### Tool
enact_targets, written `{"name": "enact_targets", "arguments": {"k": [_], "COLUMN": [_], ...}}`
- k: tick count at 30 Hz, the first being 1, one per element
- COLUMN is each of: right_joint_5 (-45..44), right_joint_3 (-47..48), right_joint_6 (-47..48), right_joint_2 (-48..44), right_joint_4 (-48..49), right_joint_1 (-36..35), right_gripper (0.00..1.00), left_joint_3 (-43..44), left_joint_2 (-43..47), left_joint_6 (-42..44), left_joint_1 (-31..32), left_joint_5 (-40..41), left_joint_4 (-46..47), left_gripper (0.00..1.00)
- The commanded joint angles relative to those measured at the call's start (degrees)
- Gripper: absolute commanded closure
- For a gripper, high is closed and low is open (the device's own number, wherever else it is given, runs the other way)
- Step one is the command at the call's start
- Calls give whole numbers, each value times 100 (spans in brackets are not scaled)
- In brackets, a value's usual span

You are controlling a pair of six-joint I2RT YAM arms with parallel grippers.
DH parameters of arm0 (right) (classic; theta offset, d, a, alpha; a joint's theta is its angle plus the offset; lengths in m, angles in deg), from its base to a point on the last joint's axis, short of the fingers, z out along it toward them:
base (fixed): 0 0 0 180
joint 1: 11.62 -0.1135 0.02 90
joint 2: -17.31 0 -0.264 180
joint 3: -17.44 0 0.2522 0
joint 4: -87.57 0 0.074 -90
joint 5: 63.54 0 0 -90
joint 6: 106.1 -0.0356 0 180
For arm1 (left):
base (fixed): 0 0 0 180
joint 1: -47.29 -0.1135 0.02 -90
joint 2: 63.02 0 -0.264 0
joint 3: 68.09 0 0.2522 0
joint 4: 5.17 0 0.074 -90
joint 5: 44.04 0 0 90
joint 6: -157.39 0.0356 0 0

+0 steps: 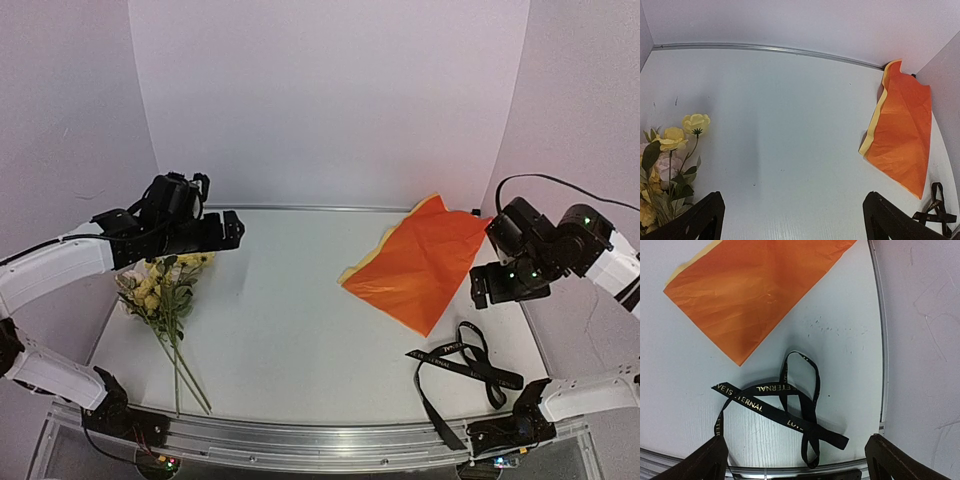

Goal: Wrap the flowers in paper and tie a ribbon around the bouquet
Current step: Move the folded wrapping paper to the center of the board.

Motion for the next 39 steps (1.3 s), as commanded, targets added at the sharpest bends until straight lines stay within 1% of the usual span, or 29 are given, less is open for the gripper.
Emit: {"name": "enact_targets", "arguments": {"k": [1, 4, 7, 10, 17, 19, 22, 25, 30, 34, 36, 39], "right_joint_5": [698, 1484, 1754, 2381, 3196, 3293, 3210, 3303, 3522, 3669, 3717, 3767], "right_joint_3": [0, -59, -63, -65, 24, 79, 129, 75, -95, -35, 58, 164], "right_joint_6": [-333, -487, -451, -600, -1093, -1183, -1210, -1337, -1489, -1532, -1532, -1543], "right_joint_2": [164, 408, 720, 1142, 2452, 2831, 3235, 3613, 4221, 4652, 4846, 5063], "right_joint_4": [-126, 80, 377, 883, 2249, 2606, 2904, 3224, 3936, 4294, 4354, 4447], "right_joint_1": [371, 894, 1261, 1719, 2477, 2582, 2747, 2993, 3371, 3495, 3515, 3525], "right_gripper": [2, 2, 2, 2, 2, 2, 2, 2, 8, 13, 18, 29], "left_joint_3": [318, 344, 599, 765, 1100, 1217, 1386, 1457, 1563, 1687, 1766, 1848], "left_joint_2": [-169, -383, -816, -1193, -2035, -2213, -2484, -2668, -2958, -3258, -3405, -3580], "left_joint_6": [-95, -120, -99, -64, -6, 7, -5, -52, -145, -273, -326, -415], "left_joint_1": [-11, -19, -46, -126, -394, -428, -459, -466, -465, -468, -468, -468], "left_joint_5": [-322, -547, -722, -973, -1992, -2145, -2391, -2563, -2789, -3029, -3135, -3234], "left_joint_4": [175, 422, 333, 378, 642, 704, 770, 849, 1003, 1133, 1168, 1261], "left_gripper": [0, 0, 0, 0, 0, 0, 0, 0, 0, 0, 1, 1]}}
